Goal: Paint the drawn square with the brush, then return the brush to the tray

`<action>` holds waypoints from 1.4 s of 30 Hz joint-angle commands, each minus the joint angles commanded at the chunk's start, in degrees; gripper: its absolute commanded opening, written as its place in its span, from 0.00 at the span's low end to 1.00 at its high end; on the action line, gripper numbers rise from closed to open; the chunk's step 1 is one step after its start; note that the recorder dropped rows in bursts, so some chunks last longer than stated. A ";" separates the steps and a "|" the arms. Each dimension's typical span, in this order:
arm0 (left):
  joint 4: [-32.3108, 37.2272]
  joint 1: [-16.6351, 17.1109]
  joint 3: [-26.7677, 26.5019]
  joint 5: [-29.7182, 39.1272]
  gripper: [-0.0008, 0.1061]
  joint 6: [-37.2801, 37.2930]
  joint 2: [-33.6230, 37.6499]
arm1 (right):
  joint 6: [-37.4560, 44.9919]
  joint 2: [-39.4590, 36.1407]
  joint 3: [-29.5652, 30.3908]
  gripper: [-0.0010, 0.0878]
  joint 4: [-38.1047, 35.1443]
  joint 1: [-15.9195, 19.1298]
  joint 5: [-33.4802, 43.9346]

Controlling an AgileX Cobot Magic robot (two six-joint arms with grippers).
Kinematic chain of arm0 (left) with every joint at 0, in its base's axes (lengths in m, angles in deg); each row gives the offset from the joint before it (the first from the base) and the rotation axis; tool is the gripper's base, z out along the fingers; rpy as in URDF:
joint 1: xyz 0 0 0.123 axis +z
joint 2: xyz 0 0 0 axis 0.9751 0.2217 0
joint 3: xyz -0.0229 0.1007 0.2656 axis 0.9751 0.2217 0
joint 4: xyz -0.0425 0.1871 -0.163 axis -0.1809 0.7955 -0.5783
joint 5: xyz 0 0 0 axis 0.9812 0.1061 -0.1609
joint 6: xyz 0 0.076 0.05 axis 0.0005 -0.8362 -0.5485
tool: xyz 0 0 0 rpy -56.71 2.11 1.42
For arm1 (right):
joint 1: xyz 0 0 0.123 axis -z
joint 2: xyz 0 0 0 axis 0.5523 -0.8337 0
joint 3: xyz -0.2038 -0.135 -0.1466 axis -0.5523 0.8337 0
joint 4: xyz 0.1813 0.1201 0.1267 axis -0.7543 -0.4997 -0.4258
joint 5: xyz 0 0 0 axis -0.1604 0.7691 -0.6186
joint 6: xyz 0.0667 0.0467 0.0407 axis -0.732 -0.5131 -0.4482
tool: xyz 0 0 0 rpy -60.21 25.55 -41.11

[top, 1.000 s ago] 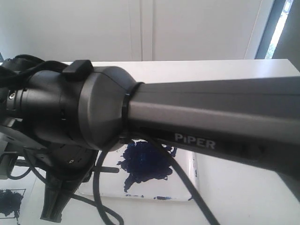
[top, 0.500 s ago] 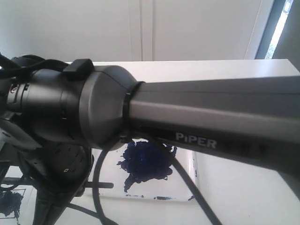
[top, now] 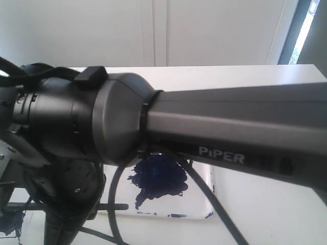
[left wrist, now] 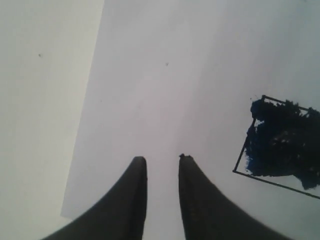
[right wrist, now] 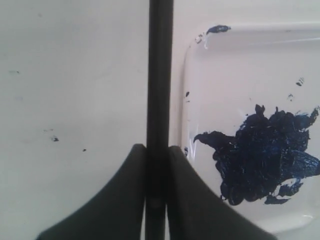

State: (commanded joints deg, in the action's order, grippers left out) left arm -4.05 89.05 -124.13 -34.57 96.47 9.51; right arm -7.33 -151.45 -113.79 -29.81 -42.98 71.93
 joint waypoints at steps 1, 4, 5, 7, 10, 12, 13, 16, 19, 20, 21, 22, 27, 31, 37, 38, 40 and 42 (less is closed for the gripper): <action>-0.13 0.00 0.00 -0.27 0.28 0.00 -0.29 | 0.00 0.16 0.02 0.01 0.00 0.00 0.00; -1.48 0.00 0.00 -0.89 0.28 0.00 -0.87 | -0.62 1.64 0.02 0.01 1.74 0.10 0.00; -1.97 0.00 0.00 -0.89 0.28 -0.26 -1.12 | -1.21 2.22 0.02 0.01 2.71 0.23 0.00; -3.13 0.00 0.00 -1.22 0.28 -0.54 -1.49 | -1.83 5.34 0.02 0.01 4.97 1.47 0.00; -4.88 0.00 0.00 -1.92 0.28 -1.06 -2.20 | -2.68 10.16 0.02 0.01 5.35 4.86 0.00; -7.88 0.00 0.00 -2.19 0.28 -3.87 -2.82 | -2.68 13.21 0.02 0.01 3.53 8.22 0.00; -9.69 0.00 0.00 -2.19 0.28 -5.87 -3.19 | -2.68 15.27 0.12 0.01 0.50 10.77 0.00; -10.91 0.00 0.00 -2.19 0.28 -6.48 -4.20 | -1.13 19.91 2.38 0.01 -7.72 15.80 0.00; -11.64 0.00 0.00 -2.08 0.28 -6.95 -4.46 | 0.23 23.01 7.86 0.01 -16.30 17.24 0.00; -13.19 0.00 0.00 -2.08 0.28 -8.91 -4.46 | -0.14 24.20 10.38 0.01 -18.55 17.24 0.00; -14.23 0.00 0.00 -2.08 0.28 -9.83 -4.46 | -0.14 24.79 12.20 0.01 -20.42 17.24 0.00; -15.23 0.00 0.00 -2.08 0.28 -11.06 -4.46 | -0.14 25.94 14.86 0.01 -23.18 17.24 0.00; -15.35 0.00 0.00 -1.97 0.28 -11.18 -4.46 | -0.04 28.97 21.16 0.01 -31.90 17.24 0.00; -15.35 0.00 0.00 -1.97 0.28 -11.18 -4.46 | -0.15 28.64 25.61 0.01 -37.01 17.13 0.00; -15.35 0.00 0.00 -2.20 0.28 -11.41 -4.46 | 1.98 24.94 27.56 0.01 -42.41 14.62 0.00; -15.35 0.00 0.00 -2.64 0.28 -11.41 -4.46 | 2.41 24.21 27.56 0.01 -42.41 13.95 0.00; -15.35 0.00 0.00 -3.70 0.28 -12.09 -4.46 | 2.81 22.66 27.35 0.01 -42.31 12.98 0.00; -15.35 0.00 0.00 -4.87 0.28 -12.09 -4.22 | 3.84 20.87 27.35 0.01 -42.31 12.49 0.00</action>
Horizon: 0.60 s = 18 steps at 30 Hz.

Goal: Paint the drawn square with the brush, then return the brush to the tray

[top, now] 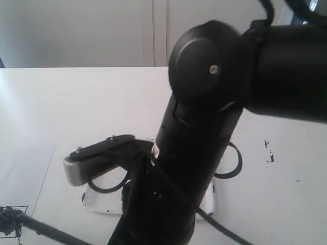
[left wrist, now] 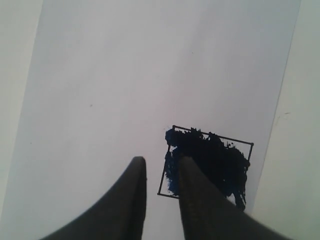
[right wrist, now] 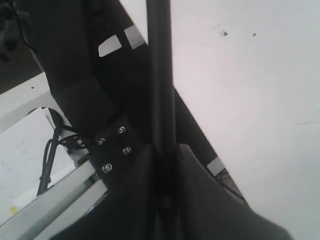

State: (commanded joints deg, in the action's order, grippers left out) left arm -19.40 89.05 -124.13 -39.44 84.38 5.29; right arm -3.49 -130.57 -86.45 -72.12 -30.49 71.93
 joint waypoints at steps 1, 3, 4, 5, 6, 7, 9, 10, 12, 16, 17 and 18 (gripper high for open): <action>0.00 0.00 0.00 -0.64 0.28 -0.28 0.12 | 0.39 -1.04 0.00 0.01 -0.11 -0.15 0.00; 0.00 0.00 0.00 -1.60 0.28 -0.37 0.60 | 1.17 -2.91 0.00 0.01 -0.38 -0.24 0.00; 0.00 0.00 0.00 -1.94 0.28 -0.37 0.87 | 2.15 -3.85 0.00 0.01 -0.83 -0.24 0.00; 0.00 0.00 0.00 -2.20 0.28 -0.37 1.17 | 2.89 -4.62 -0.13 0.01 -1.05 -0.24 0.00; 0.00 0.00 0.00 -2.46 0.28 -0.40 1.59 | 3.16 -5.25 -0.38 0.01 -1.05 -0.24 0.00; 0.29 0.00 0.00 -2.60 0.28 -0.40 1.90 | 3.50 -5.91 -0.87 0.01 -1.05 -0.24 -0.21; 0.31 0.00 0.00 -2.76 0.28 -0.40 2.54 | 3.92 -7.00 -2.32 0.01 -1.15 -0.24 -1.83; 0.41 0.00 0.00 -2.76 0.28 -0.40 2.83 | 3.92 -7.54 -3.21 0.01 -1.15 -0.24 -2.63; 0.41 0.00 0.00 -2.76 0.28 -0.66 3.23 | 4.36 -8.49 -5.03 0.01 -1.15 -0.24 -3.33; 0.41 0.00 0.00 -2.65 0.28 -0.80 4.02 | 4.38 -11.95 -9.67 0.01 -0.92 -0.24 -3.33; 0.41 0.00 0.00 -2.53 0.28 -0.80 4.17 | 4.38 -13.03 -10.59 0.01 -0.83 -0.24 -3.33; 0.41 0.00 0.00 -2.38 0.28 -0.80 4.43 | 4.38 -13.91 -11.68 0.01 -0.70 -0.12 -3.45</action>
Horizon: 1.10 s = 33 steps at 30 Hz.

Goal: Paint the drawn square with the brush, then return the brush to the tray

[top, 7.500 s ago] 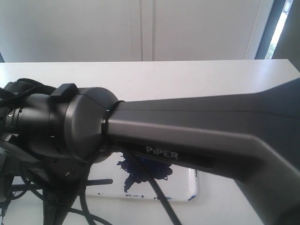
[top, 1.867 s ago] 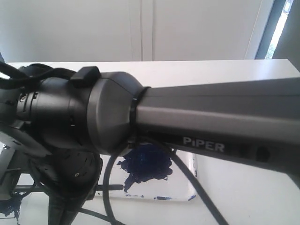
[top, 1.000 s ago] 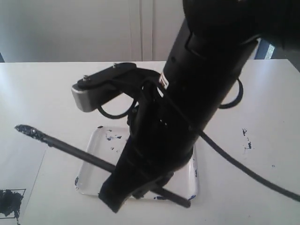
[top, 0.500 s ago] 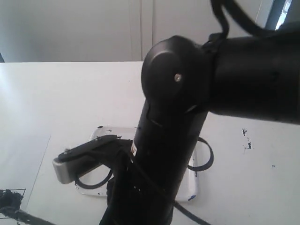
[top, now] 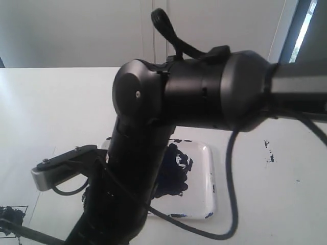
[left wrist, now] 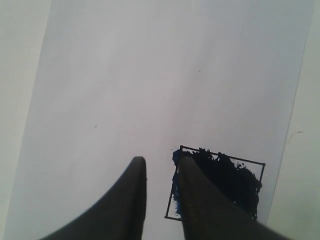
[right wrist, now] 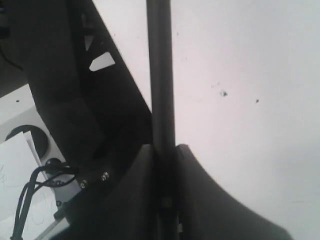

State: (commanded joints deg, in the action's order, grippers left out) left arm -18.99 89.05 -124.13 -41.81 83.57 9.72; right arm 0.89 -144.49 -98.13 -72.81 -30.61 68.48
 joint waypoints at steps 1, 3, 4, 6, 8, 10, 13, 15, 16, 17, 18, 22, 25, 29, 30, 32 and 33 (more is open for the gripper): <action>0.00 0.00 0.00 0.00 0.28 0.00 0.11 | 0.00 -1.27 -1.00 0.01 0.00 0.15 0.00; 0.00 0.00 0.10 0.00 0.28 0.00 0.12 | -0.39 -3.06 -2.80 0.01 0.00 0.15 0.69; 0.00 0.00 0.10 0.13 0.28 0.00 0.21 | -0.39 -3.88 -3.47 0.01 0.00 0.15 1.58; 0.00 0.00 0.10 0.13 0.28 0.00 0.21 | -0.39 -4.94 -4.46 0.01 -0.24 0.15 3.45; 0.00 0.00 0.10 0.27 0.28 0.00 0.24 | -0.39 -5.32 -4.56 0.01 -0.50 0.15 3.45; 0.00 0.00 0.10 0.90 0.28 0.00 0.36 | -0.39 -5.30 -4.56 0.01 -0.39 0.15 3.45; 0.00 0.00 0.10 2.60 0.28 0.00 1.32 | -0.39 -5.30 -4.56 0.01 -0.39 0.15 3.45; -0.11 0.00 0.10 4.23 0.28 0.00 1.95 | -0.39 -5.30 -4.56 0.01 -0.39 0.04 3.45; -0.23 0.00 0.10 4.86 0.28 0.00 1.93 | -0.39 -5.30 -4.56 0.01 -0.39 0.04 3.45; -0.35 0.00 0.14 5.21 0.28 0.00 1.93 | -0.39 -5.30 -4.56 0.01 -0.51 0.04 3.45; -0.43 0.00 0.24 5.68 0.28 0.00 1.93 | -0.39 -5.30 -4.56 0.01 -0.51 0.04 3.45; -0.56 0.00 1.01 7.81 0.28 0.00 1.93 | -0.39 -5.30 -4.56 0.01 -1.11 0.04 3.45; -0.56 0.00 1.02 8.87 0.28 -0.70 1.93 | -0.39 -5.30 -4.56 0.01 -1.54 0.04 3.45; 0.23 0.00 1.55 9.74 0.28 -0.95 1.93 | -0.39 -5.30 -4.56 0.01 -1.67 -0.07 3.45; 1.08 0.00 1.98 9.24 0.28 -0.85 1.93 | -0.39 -5.30 -4.56 0.01 -1.67 -0.07 3.45; 2.76 0.00 2.70 7.71 0.28 0.65 1.93 | -0.39 -5.30 -4.56 0.01 -1.67 -0.07 3.45; 4.14 0.00 3.14 6.69 0.28 1.74 1.93 | -0.39 -5.30 -4.56 0.01 -1.67 -0.07 3.45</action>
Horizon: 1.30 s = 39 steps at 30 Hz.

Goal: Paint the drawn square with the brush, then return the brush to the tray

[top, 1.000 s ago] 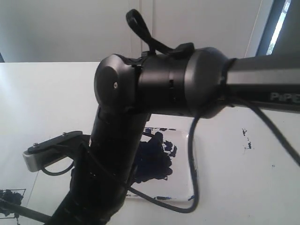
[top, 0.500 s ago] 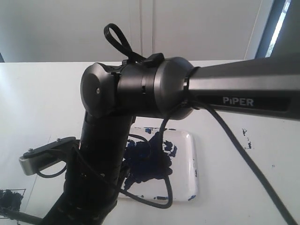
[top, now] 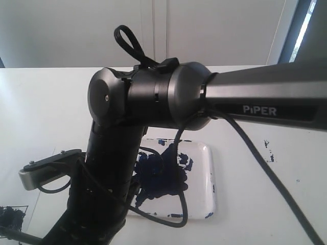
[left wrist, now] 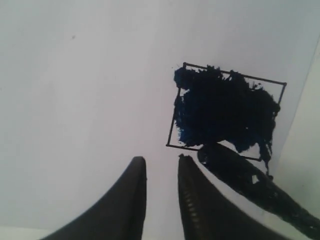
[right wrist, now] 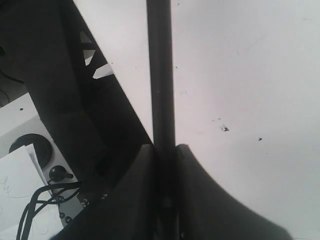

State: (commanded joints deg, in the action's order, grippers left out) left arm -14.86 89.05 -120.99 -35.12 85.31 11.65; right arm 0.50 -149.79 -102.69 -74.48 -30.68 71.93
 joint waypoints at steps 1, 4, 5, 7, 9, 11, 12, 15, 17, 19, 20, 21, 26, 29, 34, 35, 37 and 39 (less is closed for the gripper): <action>1.90 0.00 0.31 -1.38 0.28 1.84 0.00 | 0.00 0.00 0.00 0.01 0.00 0.00 0.00; 8.53 0.00 0.45 -2.71 0.28 8.06 0.53 | 0.00 0.00 0.24 0.01 0.01 0.00 0.00; 9.24 0.00 0.45 -3.01 0.30 9.18 0.88 | 0.00 0.00 0.24 0.01 0.01 0.00 0.00; 9.24 0.00 0.60 -3.03 0.37 9.31 2.30 | 0.00 0.00 0.24 0.01 0.01 0.00 0.00; 8.94 0.00 0.90 -3.03 0.45 9.31 3.81 | 0.00 0.00 0.24 0.01 0.01 0.00 0.00; 7.59 0.00 0.90 -2.92 0.51 9.40 5.16 | 0.00 0.00 0.24 0.01 0.01 0.00 0.00; 7.61 0.00 0.90 -2.83 0.53 9.40 5.47 | 0.00 0.00 0.24 0.01 0.01 0.00 0.00; 7.47 0.00 0.90 -2.51 0.54 9.40 5.79 | 0.00 0.00 0.24 0.01 0.01 0.00 0.00; 7.47 0.00 0.90 -2.51 0.54 9.40 5.79 | 0.00 0.00 0.24 0.01 0.24 0.00 0.00; 7.47 0.00 0.90 -2.51 0.54 9.40 5.79 | 0.00 0.00 0.35 0.01 0.25 0.00 0.00; 7.47 0.00 0.90 -2.61 0.54 9.40 5.79 | 0.00 0.00 0.48 0.01 0.25 0.00 0.00; 7.47 0.00 0.90 -2.61 0.54 9.40 5.79 | 0.00 0.00 0.81 0.01 0.25 0.00 0.00; 6.34 0.00 0.90 -3.25 0.54 9.29 5.79 | 0.00 0.00 2.45 0.01 0.25 0.00 0.00; 5.85 0.00 0.90 -3.23 0.54 9.29 5.79 | -0.16 0.00 2.59 0.01 0.25 0.00 0.00; 5.48 0.00 0.90 -3.35 0.54 9.20 5.79 | -0.15 0.00 2.59 0.01 -0.02 0.00 0.00; 5.48 0.00 0.90 -3.48 0.54 9.20 5.79 | -0.15 0.00 2.59 0.01 -0.02 0.00 0.00; 5.48 0.00 0.90 -3.48 0.54 9.07 5.79 | -0.15 0.00 2.59 0.01 -0.02 0.00 0.00; 5.22 0.00 0.90 -3.48 0.54 9.07 5.79 | -0.15 0.00 2.59 0.01 0.09 0.00 0.00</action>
State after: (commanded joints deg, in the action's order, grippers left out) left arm -9.63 89.05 -120.09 -38.60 94.38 17.44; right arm 0.35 -149.79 -100.10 -74.39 -30.68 71.93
